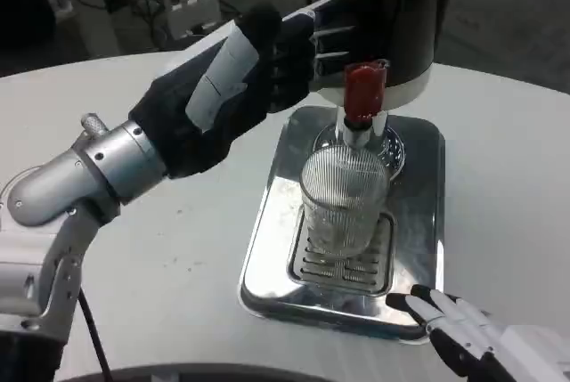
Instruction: Grasp the cup under the faucet to collect the drink, then remove the cup.
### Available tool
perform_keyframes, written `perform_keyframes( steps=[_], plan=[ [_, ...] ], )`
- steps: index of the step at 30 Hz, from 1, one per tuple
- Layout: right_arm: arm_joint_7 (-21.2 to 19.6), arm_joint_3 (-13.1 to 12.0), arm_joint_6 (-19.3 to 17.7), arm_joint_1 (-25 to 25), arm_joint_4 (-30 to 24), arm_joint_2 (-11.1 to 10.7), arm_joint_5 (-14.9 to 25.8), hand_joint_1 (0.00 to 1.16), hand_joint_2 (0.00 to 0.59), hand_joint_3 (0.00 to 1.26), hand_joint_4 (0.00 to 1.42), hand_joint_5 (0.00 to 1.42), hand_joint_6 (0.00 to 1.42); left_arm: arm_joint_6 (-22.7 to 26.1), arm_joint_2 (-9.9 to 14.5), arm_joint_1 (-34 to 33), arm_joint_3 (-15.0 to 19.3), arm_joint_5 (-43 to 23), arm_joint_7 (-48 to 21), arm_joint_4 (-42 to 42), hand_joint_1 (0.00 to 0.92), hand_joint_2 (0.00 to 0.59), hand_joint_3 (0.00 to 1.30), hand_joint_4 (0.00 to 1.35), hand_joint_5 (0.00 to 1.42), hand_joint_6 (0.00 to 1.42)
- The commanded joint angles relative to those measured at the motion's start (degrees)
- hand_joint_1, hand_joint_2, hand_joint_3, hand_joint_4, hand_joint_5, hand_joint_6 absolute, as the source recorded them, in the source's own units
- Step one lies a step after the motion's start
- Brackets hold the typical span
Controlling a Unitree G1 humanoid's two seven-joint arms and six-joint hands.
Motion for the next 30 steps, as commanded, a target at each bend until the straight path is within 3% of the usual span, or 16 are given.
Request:
perform_keyframes(
  steps=[1,8,30],
  plan=[
    [-0.7,-0.1,-0.1,0.9,0.0,-0.1,0.4,0.34,0.461,0.08,0.00,0.00,0.00,0.3,-0.6,0.0,-0.6,0.6,0.6,-1.4,0.000,0.000,0.09,0.15,0.17,0.12],
    [-0.7,-0.1,0.1,0.7,0.1,-0.2,0.5,0.34,0.461,0.08,0.00,0.00,0.00,0.3,-0.9,-0.1,-1.1,1.1,0.9,-1.8,0.000,0.002,0.20,0.15,0.19,0.14],
    [-0.7,-1.2,0.6,0.2,0.4,-0.5,1.1,0.34,0.461,0.08,0.00,0.00,0.00,-0.4,-4.5,-3.1,-3.1,2.8,2.3,1.3,0.000,0.005,0.23,0.16,0.20,0.17]
  ],
)
